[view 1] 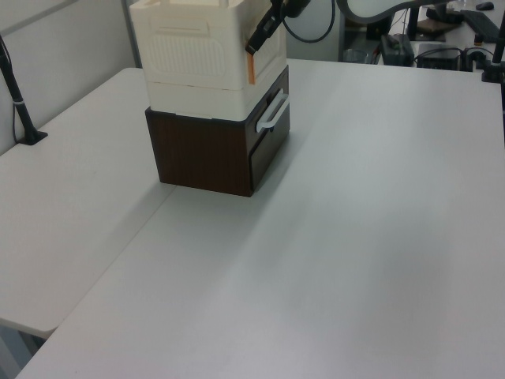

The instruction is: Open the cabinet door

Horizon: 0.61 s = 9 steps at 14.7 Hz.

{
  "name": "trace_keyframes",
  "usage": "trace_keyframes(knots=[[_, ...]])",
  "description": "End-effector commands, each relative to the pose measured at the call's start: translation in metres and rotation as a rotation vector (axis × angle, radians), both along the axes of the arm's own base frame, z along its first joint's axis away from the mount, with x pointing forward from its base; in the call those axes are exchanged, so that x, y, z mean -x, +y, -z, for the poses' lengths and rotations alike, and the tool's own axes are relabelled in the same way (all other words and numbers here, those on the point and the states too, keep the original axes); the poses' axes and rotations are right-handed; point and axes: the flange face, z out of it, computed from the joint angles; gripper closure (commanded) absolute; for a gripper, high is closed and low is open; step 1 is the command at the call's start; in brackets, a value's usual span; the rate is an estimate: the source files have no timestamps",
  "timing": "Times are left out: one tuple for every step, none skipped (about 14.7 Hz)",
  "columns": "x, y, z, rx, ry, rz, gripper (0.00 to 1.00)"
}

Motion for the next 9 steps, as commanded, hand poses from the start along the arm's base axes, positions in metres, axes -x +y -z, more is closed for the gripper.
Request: trace_keyframes(knots=[[0.003,-0.009,0.003,0.038,0.052,0.006,0.87],[0.005,-0.011,0.006,0.047,0.081,0.005,0.88],[0.009,-0.012,0.005,0.055,0.111,-0.005,0.91],[0.014,-0.014,0.009,0.064,0.150,-0.012,0.91],[0.018,-0.017,0.009,0.070,0.173,-0.010,0.91],[0.026,-0.021,0.009,0.074,0.215,-0.003,0.89],[0.035,-0.023,0.005,0.072,0.263,0.005,0.71],[0.041,-0.026,0.004,0.063,0.309,0.013,0.51],[0.047,-0.030,0.002,0.048,0.352,0.022,0.23]])
